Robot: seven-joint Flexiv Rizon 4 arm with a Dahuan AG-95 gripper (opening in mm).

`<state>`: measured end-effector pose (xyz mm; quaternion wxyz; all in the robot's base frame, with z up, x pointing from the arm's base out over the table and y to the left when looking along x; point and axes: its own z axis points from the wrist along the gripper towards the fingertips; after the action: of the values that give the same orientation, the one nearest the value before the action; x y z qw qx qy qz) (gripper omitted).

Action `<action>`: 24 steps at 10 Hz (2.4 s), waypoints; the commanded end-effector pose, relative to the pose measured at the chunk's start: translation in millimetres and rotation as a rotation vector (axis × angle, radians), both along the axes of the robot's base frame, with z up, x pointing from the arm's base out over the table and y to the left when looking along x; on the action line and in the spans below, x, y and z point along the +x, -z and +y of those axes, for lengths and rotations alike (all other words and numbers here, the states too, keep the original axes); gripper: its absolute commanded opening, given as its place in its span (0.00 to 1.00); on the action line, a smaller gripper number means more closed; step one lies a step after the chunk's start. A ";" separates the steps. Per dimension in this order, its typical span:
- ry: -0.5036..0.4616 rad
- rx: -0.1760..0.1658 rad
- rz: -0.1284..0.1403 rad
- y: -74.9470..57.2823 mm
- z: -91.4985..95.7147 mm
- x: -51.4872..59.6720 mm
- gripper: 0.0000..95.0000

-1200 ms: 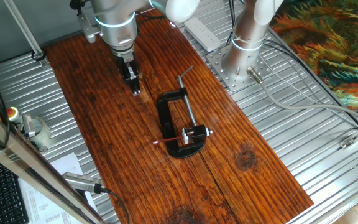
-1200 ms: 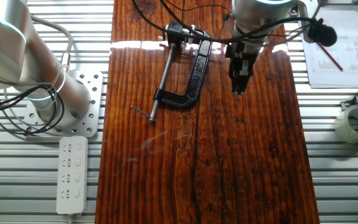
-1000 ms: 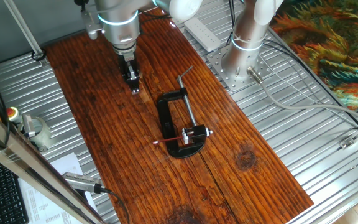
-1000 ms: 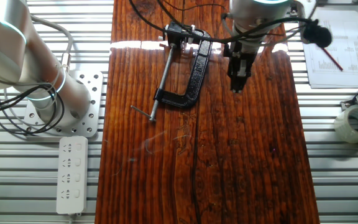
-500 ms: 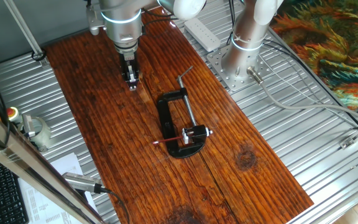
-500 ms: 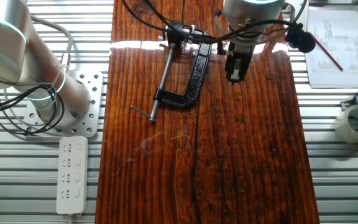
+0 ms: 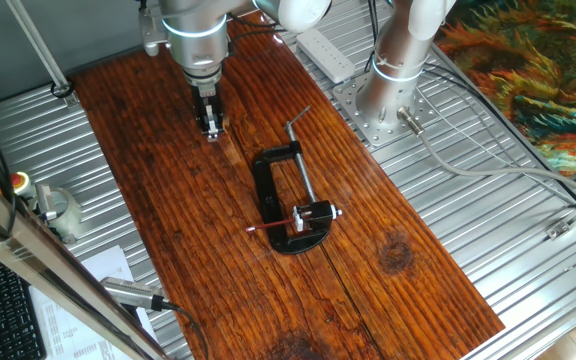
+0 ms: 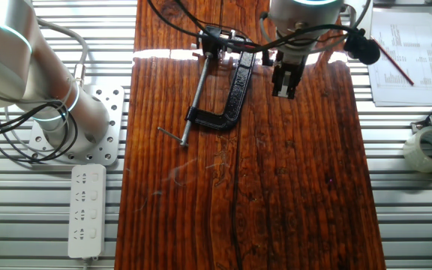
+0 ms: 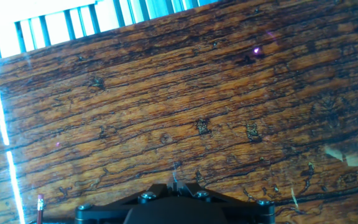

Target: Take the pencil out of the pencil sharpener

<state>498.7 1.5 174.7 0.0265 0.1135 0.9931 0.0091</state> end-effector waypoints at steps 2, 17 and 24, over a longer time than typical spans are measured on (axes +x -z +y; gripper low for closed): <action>-0.002 0.002 0.006 0.1 -0.1 -0.1 0.00; -0.014 0.002 0.015 0.3 -0.2 0.0 0.00; -0.017 0.002 0.022 0.3 -0.2 0.0 0.00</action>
<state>499.1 1.4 174.4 0.0155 0.1054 0.9943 0.0090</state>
